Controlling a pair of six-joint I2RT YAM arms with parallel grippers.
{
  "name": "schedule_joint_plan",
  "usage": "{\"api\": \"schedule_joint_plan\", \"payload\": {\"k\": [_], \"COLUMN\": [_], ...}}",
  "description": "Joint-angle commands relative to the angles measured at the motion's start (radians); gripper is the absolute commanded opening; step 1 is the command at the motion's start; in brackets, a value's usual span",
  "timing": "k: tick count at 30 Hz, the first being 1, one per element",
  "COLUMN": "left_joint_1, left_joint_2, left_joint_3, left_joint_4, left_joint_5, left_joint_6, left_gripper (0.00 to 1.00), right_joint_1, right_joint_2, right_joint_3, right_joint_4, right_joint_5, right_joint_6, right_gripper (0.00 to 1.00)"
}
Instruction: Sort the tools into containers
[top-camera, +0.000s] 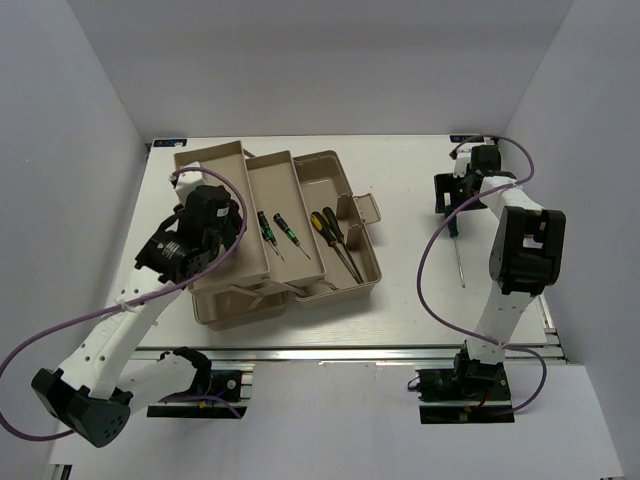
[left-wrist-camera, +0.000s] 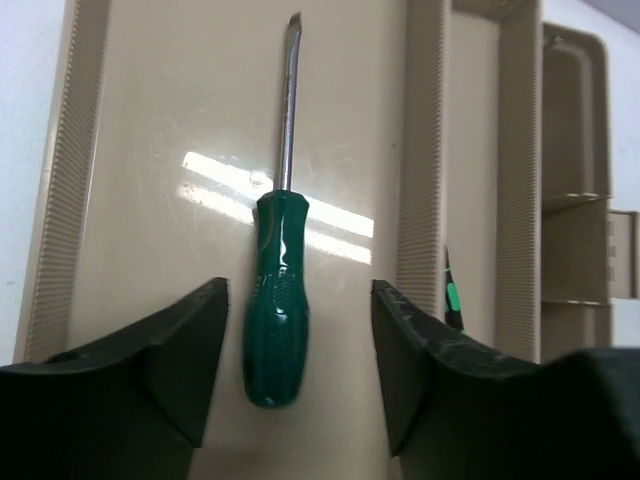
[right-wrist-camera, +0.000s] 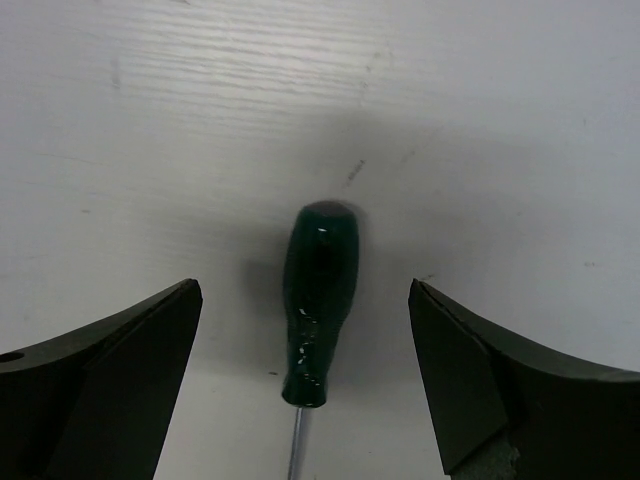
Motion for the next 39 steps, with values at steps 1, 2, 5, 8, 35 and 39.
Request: {"api": "schedule_joint_plan", "payload": {"k": [1,2,5,8,35,39], "left_joint_1": [0.004,0.006,0.006,0.006,0.004,0.004], "left_joint_2": [-0.074,-0.097,-0.132,-0.184,-0.404,-0.375], "left_joint_3": [0.066,0.075,0.107,0.116,0.142,0.214], "left_joint_4": [-0.008,-0.012,-0.014,-0.027,-0.36,-0.317], "left_joint_5": [-0.011,-0.005,0.009,-0.009,-0.163,-0.155], "left_joint_6": [-0.023,-0.026,-0.024,-0.023,-0.207,-0.156], "left_gripper": [0.7,0.71,0.81,0.91,0.92,0.92], "right_joint_1": [-0.006,-0.007,-0.006,-0.007,0.262,0.449], "right_joint_2": [0.009,0.012,0.019,0.046,-0.116,-0.127], "right_joint_3": [0.035,0.02,0.0,-0.008,0.498,0.665], "right_joint_4": [-0.003,-0.003,-0.001,-0.003,-0.22,-0.179], "right_joint_5": [0.134,0.134,0.123,0.114,-0.372,-0.486], "right_joint_6": [0.009,0.007,0.006,0.015,0.059,0.248], "right_gripper": [0.89,0.88,0.85,0.79,0.0,0.0]}}
